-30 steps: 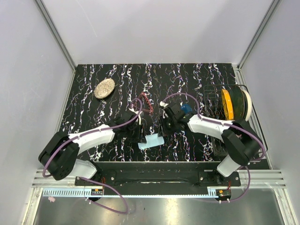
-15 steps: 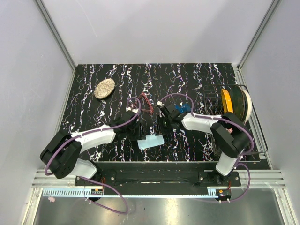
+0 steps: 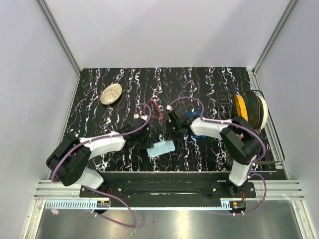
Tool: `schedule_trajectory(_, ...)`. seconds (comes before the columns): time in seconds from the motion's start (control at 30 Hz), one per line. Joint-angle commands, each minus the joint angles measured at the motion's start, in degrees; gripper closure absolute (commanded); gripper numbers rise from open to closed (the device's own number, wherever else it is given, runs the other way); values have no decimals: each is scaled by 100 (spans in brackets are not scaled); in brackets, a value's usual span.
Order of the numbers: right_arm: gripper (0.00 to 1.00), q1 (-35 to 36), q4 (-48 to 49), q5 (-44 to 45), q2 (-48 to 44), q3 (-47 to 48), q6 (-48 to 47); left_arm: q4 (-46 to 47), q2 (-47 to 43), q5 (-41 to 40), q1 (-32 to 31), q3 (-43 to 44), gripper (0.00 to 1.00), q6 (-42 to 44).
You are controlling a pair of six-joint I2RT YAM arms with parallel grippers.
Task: Organize the sunglasses
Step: Fold the glasses cleaning cloth at the center of the board, then pick up the glasses cleaning cloth from the center of the board.
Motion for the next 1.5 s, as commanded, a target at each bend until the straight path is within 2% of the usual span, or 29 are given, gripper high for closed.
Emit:
schedule_trajectory(0.0,79,-113,-314,648,62,293,-95,-222,315,-442,-16,113,69,98)
schedule_trajectory(0.23,79,-209,-665,1297,-139,434,-157,-319,298,-486,-16,183,69,160)
schedule_trajectory(0.33,71,-201,-762,1299,-403,399,-174,-371,114,-477,-16,236,67,151)
schedule_trajectory(0.4,66,-201,-780,1211,-587,364,-306,-433,-9,-416,-7,306,59,134)
schedule_trajectory(0.43,61,-201,-824,1176,-640,320,-332,-468,-141,-346,-25,341,50,107)
schedule_trajectory(0.57,55,-201,-929,737,-685,250,-587,-556,-449,-345,-60,403,40,-7)
schedule_trajectory(0.63,55,-192,-982,527,-641,215,-614,-626,-607,-433,-77,403,39,-95)
schedule_trajectory(0.8,55,-183,-965,280,-518,100,-666,-960,-845,-644,-86,254,37,-752)
schedule_trajectory(1.0,58,-139,-895,156,-299,100,-719,-846,-1055,-670,-156,-194,37,-1517)
schedule_trajectory(1.47,71,-78,-886,-301,36,74,-755,-644,-1030,-644,-183,-432,37,-1818)
